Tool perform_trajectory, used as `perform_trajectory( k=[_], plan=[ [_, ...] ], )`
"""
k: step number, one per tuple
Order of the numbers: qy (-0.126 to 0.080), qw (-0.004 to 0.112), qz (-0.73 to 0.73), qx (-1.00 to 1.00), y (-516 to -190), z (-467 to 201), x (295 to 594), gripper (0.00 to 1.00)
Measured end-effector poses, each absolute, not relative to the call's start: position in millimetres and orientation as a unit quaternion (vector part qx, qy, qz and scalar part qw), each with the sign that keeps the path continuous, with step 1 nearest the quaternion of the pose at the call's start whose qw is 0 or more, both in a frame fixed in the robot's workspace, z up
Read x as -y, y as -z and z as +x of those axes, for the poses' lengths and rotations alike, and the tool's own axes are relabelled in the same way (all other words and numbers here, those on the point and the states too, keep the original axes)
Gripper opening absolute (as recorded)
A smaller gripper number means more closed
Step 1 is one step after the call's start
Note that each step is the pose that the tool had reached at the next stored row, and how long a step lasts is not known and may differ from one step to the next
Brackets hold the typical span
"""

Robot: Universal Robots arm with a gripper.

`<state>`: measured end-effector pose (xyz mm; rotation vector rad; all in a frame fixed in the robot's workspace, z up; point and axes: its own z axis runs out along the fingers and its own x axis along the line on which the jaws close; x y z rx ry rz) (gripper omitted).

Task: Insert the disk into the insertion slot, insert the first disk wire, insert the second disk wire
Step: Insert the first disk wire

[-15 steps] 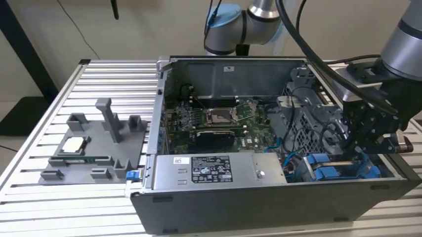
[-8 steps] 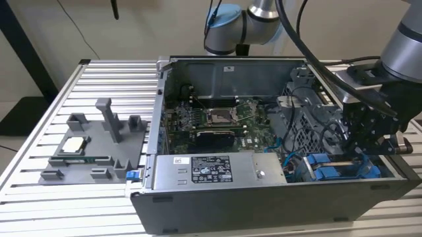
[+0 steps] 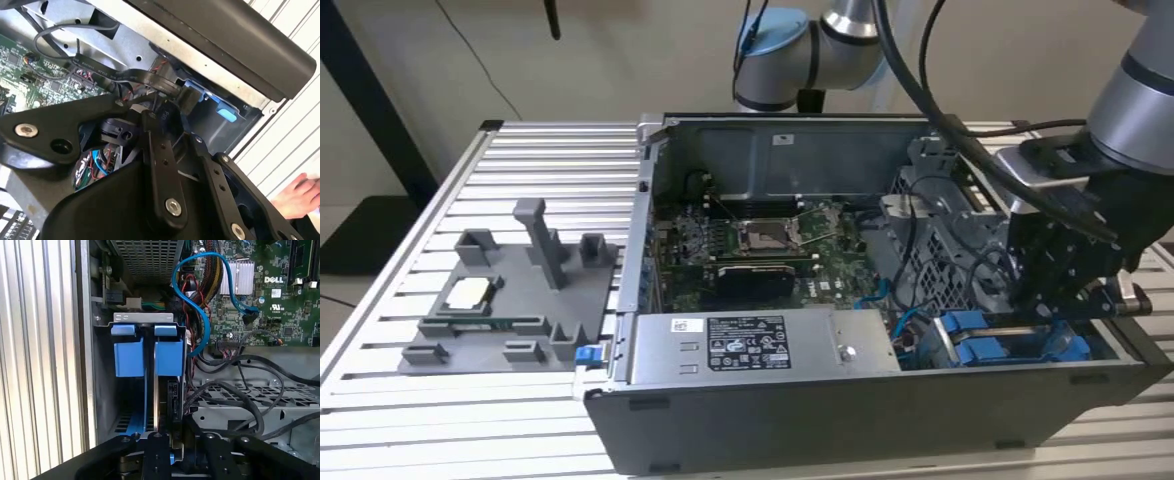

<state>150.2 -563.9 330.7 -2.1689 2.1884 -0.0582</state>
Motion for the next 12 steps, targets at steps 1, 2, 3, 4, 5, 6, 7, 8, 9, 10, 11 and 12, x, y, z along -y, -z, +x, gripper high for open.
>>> perform_trajectory(
  k=[1,2,3,4,5,6,7,8,9,10,11,12],
  plan=[
    [0.018,0.029,-0.703,-0.710,-334,150,564,0.27],
    [0.017,0.028,-0.703,-0.710,-337,150,564,0.27],
    [0.016,0.026,-0.703,-0.710,-344,150,564,0.27],
    [0.015,0.026,-0.704,-0.710,-348,150,564,0.27],
    [0.015,0.025,-0.704,-0.710,-351,150,564,0.27],
    [0.015,0.025,-0.704,-0.710,-354,150,564,0.27],
    [0.014,0.025,-0.704,-0.710,-358,150,564,0.27],
    [0.014,0.024,-0.704,-0.710,-361,150,564,0.27],
    [0.014,0.024,-0.704,-0.710,-365,150,564,0.27],
    [0.014,0.024,-0.704,-0.710,-368,150,564,0.27],
    [0.014,0.024,-0.704,-0.710,-372,150,564,0.27],
    [0.014,0.024,-0.704,-0.710,-376,150,564,0.27]
  ],
)
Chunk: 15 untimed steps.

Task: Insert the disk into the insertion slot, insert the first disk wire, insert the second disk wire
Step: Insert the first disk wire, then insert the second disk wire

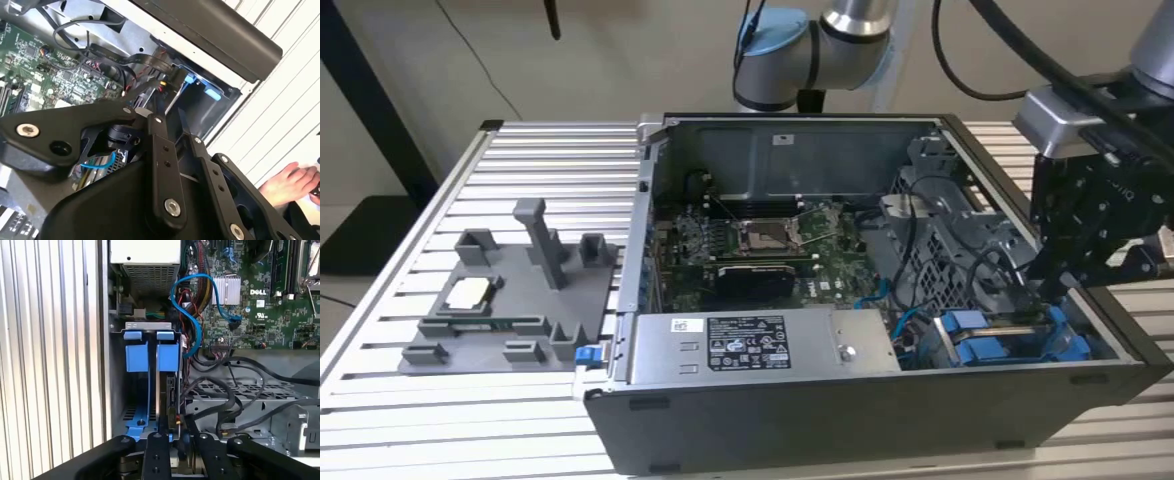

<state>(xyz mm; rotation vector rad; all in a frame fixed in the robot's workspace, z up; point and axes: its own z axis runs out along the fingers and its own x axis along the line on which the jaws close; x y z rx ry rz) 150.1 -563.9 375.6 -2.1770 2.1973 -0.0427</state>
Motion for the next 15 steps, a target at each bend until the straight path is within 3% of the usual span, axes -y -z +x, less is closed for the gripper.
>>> perform_trajectory(
  k=[15],
  plan=[
    [0.014,0.024,-0.704,-0.710,-391,151,564,0.27]
  ],
)
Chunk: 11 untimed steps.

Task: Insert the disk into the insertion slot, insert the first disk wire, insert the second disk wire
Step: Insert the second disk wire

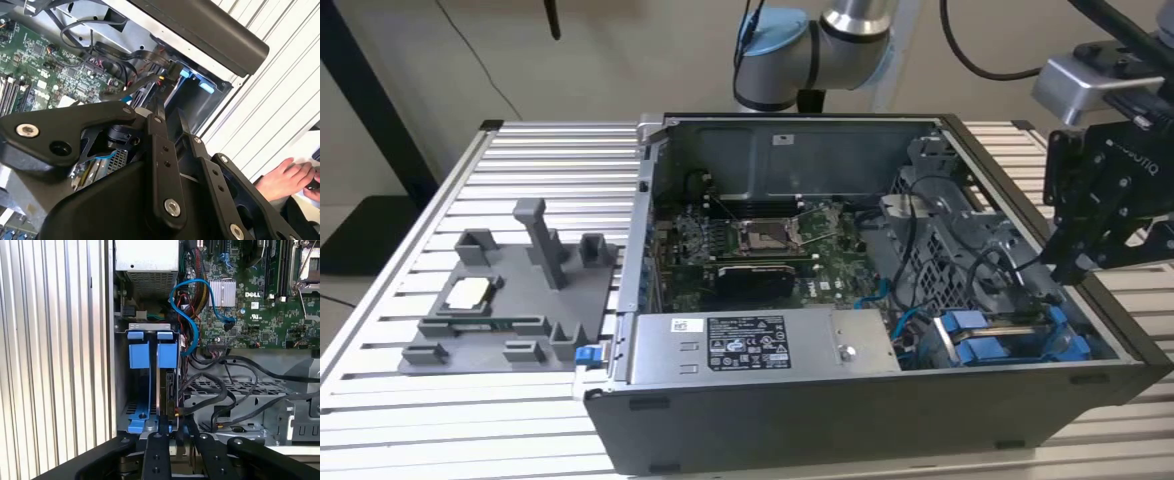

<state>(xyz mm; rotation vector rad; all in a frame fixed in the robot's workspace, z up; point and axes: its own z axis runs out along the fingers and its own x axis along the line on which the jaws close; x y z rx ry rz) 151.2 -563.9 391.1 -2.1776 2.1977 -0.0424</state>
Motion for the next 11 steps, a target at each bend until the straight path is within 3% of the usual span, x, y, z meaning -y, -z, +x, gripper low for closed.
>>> perform_trajectory(
  k=[11],
  plan=[
    [0.008,0.018,-0.704,-0.710,-391,170,564,0.27]
  ],
)
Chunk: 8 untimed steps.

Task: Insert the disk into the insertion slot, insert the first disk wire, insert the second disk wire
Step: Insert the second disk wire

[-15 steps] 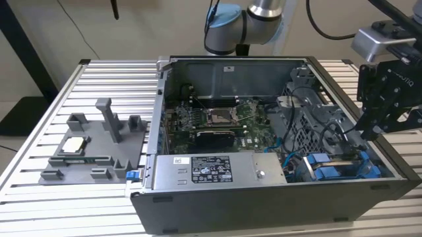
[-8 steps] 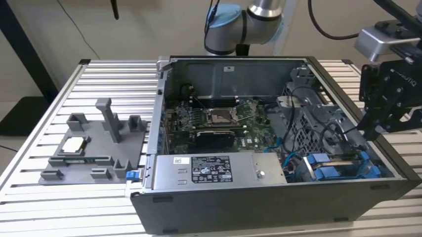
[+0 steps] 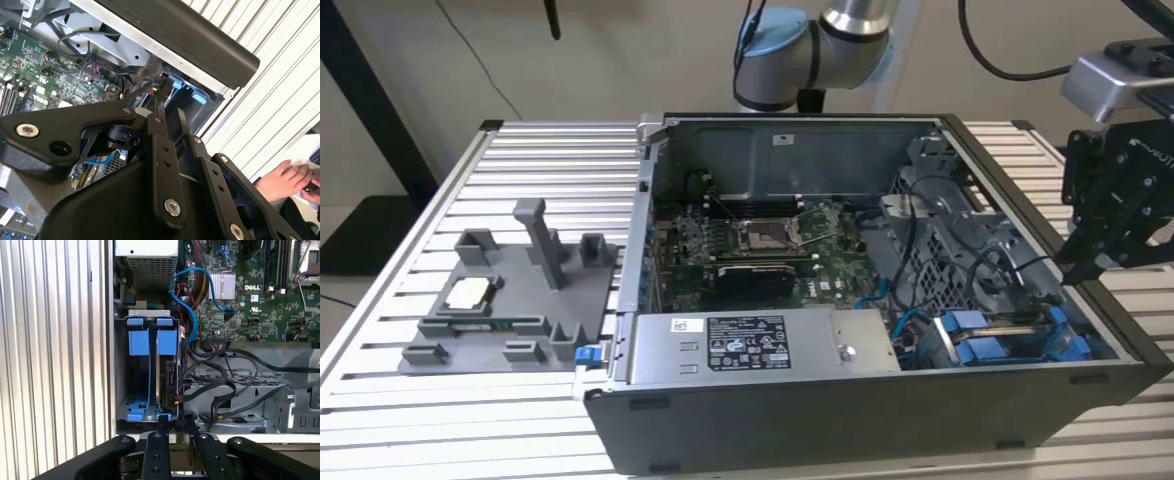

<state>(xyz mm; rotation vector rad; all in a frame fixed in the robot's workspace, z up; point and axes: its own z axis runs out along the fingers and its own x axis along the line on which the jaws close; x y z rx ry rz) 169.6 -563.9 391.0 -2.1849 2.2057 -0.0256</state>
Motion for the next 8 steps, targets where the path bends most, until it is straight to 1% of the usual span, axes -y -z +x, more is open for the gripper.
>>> perform_trajectory(
  k=[8],
  plan=[
    [0.003,0.013,-0.704,-0.710,-391,183,564,0.27]
  ],
)
